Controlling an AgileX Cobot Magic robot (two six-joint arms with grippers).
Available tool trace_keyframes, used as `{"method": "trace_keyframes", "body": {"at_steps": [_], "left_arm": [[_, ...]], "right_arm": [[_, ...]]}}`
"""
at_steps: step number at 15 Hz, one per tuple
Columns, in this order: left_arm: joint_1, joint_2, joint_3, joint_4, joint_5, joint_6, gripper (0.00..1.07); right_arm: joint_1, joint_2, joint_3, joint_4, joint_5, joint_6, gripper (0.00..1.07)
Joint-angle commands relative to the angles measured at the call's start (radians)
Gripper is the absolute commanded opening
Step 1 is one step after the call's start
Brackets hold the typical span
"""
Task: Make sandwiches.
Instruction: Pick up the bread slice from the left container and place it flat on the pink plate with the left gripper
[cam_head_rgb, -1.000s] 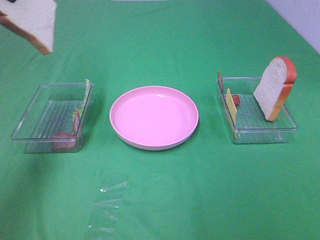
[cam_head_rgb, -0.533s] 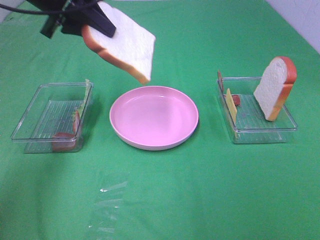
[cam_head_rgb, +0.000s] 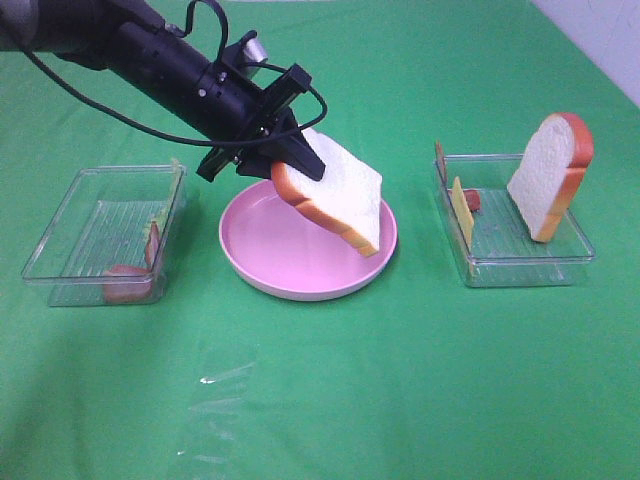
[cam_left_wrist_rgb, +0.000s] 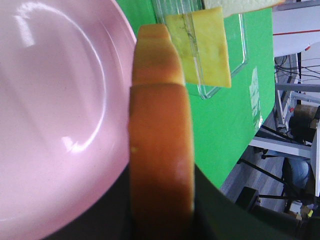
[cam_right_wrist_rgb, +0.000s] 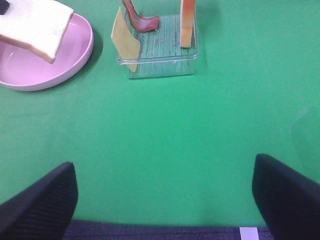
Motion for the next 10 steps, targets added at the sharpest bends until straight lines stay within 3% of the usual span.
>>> {"method": "trace_keyframes", "body": {"at_steps": [1, 10], "left_arm": [[-0.004, 0.012, -0.005, -0.033, -0.041, 0.008, 0.0], [-0.004, 0.065, -0.005, -0.031, -0.054, -0.015, 0.0]], "right_arm": [[0.0, -0.028, 0.002, -0.004, -0.004, -0.004, 0.91], [0.0, -0.028, 0.002, -0.004, -0.004, -0.004, 0.91]]}}
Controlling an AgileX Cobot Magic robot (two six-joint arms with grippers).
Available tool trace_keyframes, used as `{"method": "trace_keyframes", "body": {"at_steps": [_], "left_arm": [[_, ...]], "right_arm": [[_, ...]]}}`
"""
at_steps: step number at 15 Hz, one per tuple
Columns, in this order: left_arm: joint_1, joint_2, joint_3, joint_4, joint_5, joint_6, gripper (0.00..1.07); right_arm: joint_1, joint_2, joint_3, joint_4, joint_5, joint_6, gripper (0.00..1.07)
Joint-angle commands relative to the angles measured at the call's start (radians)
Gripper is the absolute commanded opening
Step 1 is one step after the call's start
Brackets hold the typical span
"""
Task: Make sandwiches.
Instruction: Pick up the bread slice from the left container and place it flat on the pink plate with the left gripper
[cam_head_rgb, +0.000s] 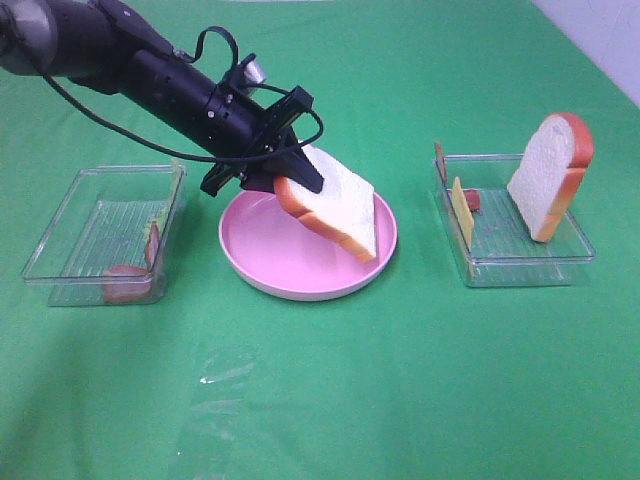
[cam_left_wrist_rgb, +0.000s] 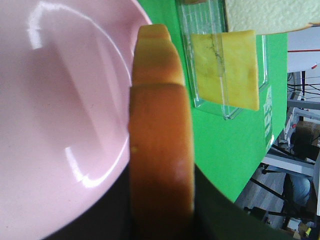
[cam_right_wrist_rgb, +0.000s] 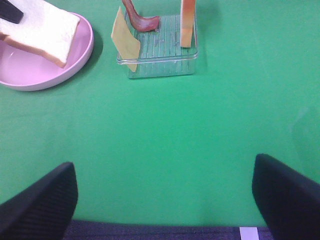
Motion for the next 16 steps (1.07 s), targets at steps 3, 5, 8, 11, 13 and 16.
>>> {"method": "trace_keyframes", "body": {"at_steps": [3, 5, 8, 11, 13, 16], "left_arm": [[-0.004, 0.015, -0.004, -0.01, 0.007, -0.023, 0.0], [-0.004, 0.015, -0.004, 0.023, -0.009, -0.055, 0.1], [-0.004, 0.015, -0.004, 0.077, -0.012, -0.088, 0.51], [-0.004, 0.015, -0.004, 0.079, -0.008, -0.088, 0.78], [-0.004, 0.015, -0.023, 0.112, 0.018, -0.09, 0.79], [-0.017, -0.006, -0.17, 0.443, 0.147, -0.296, 0.79]], "right_arm": [[0.0, -0.028, 0.002, -0.004, -0.004, -0.004, 0.91], [0.0, -0.028, 0.002, -0.004, -0.004, -0.004, 0.91], [0.0, -0.028, 0.002, -0.004, -0.004, -0.004, 0.91], [0.0, -0.028, 0.002, -0.004, -0.004, -0.004, 0.91], [0.0, -0.028, 0.002, -0.004, -0.004, -0.004, 0.91], [0.0, -0.028, 0.002, -0.004, -0.004, -0.004, 0.91]]}}
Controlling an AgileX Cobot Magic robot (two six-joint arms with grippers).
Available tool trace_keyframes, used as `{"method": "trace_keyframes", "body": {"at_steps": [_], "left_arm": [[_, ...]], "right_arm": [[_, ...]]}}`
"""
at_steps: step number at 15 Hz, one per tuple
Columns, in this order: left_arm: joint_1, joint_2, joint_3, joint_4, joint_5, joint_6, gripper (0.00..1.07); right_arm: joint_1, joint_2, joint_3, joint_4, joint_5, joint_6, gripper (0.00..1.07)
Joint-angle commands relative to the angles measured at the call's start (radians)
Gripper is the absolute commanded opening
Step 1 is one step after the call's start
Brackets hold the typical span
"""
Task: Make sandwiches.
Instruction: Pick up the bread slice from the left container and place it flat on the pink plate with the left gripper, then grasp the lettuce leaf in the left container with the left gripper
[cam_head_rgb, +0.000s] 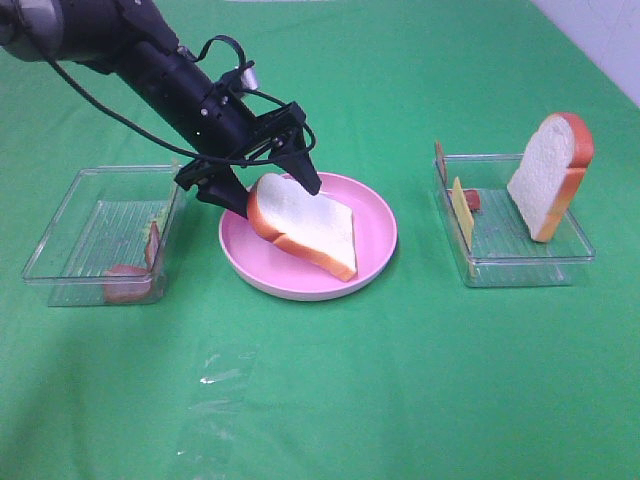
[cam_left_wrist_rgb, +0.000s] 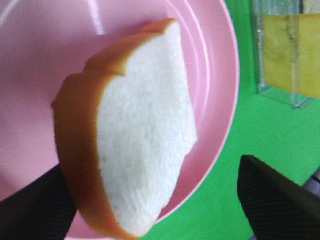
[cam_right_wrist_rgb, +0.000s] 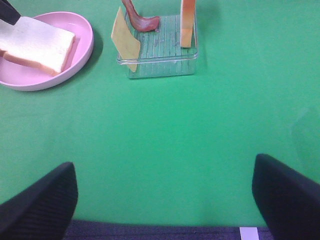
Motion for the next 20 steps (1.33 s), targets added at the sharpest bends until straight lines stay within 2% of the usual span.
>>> {"method": "trace_keyframes", "body": {"at_steps": [1, 3, 6, 9, 12, 15, 20], "left_arm": [[-0.015, -0.017, -0.097, 0.197, 0.122, -0.128, 0.79], [-0.023, -0.017, -0.17, 0.267, 0.198, -0.16, 0.79], [-0.038, -0.037, -0.242, 0.327, 0.232, -0.168, 0.79], [-0.038, -0.102, -0.199, 0.53, 0.232, -0.225, 0.79], [-0.038, -0.141, -0.169, 0.695, 0.232, -0.245, 0.78], [-0.038, -0.103, -0.169, 0.744, 0.231, -0.264, 0.78], [-0.038, -0.01, -0.17, 0.744, 0.229, -0.29, 0.78]], "right_arm": [[0.0, -0.028, 0.002, -0.004, -0.004, -0.004, 0.91], [0.0, -0.027, 0.002, -0.004, -0.004, -0.004, 0.91], [0.0, -0.027, 0.002, -0.004, -0.004, -0.004, 0.91], [0.0, -0.027, 0.002, -0.004, -0.004, -0.004, 0.91], [0.0, -0.027, 0.002, -0.004, -0.004, -0.004, 0.91], [0.0, -0.027, 0.002, -0.004, -0.004, -0.004, 0.91], [0.0, -0.027, 0.002, -0.004, -0.004, -0.004, 0.91]]}}
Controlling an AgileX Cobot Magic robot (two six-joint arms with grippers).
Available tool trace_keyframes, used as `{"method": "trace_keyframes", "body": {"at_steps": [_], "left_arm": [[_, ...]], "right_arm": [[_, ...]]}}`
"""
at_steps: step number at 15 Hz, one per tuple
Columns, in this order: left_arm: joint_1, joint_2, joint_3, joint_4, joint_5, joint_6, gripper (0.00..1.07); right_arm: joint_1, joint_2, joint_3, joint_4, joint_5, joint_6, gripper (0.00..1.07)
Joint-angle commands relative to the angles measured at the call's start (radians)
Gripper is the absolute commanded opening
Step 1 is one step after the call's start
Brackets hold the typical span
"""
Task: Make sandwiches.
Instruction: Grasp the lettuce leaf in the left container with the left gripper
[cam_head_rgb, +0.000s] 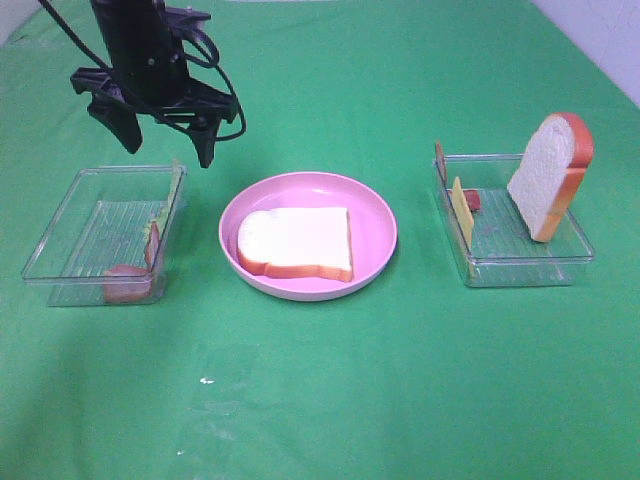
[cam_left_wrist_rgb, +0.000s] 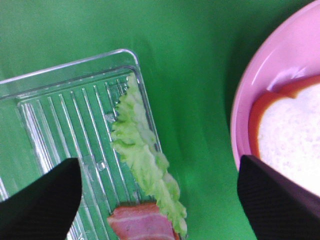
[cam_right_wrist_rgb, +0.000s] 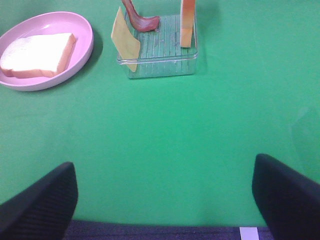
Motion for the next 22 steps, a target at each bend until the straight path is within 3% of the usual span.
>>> {"method": "trace_keyframes", "body": {"at_steps": [1, 5, 9, 12, 15, 17, 22], "left_arm": [[-0.004, 0.05, 0.008, 0.002, 0.103, -0.02, 0.78], [-0.004, 0.075, 0.008, 0.001, 0.103, -0.039, 0.76], [-0.004, 0.075, 0.008, 0.001, 0.103, -0.039, 0.5], [-0.004, 0.075, 0.008, -0.001, 0.103, -0.033, 0.21], [-0.004, 0.075, 0.008, -0.009, 0.103, -0.009, 0.05], [-0.004, 0.075, 0.008, -0.009, 0.103, -0.009, 0.0], [-0.004, 0.044, 0.007, -0.007, 0.103, 0.008, 0.0]], "right_arm": [[0.0, -0.027, 0.002, -0.004, -0.004, -0.004, 0.91], [0.0, -0.027, 0.002, -0.004, -0.004, -0.004, 0.91], [0.0, -0.027, 0.002, -0.004, -0.004, -0.004, 0.91], [0.0, -0.027, 0.002, -0.004, -0.004, -0.004, 0.91], [0.0, -0.027, 0.002, -0.004, -0.004, -0.004, 0.91], [0.0, -0.027, 0.002, -0.004, -0.004, -0.004, 0.91], [0.0, -0.027, 0.002, -0.004, -0.004, -0.004, 0.91]]}}
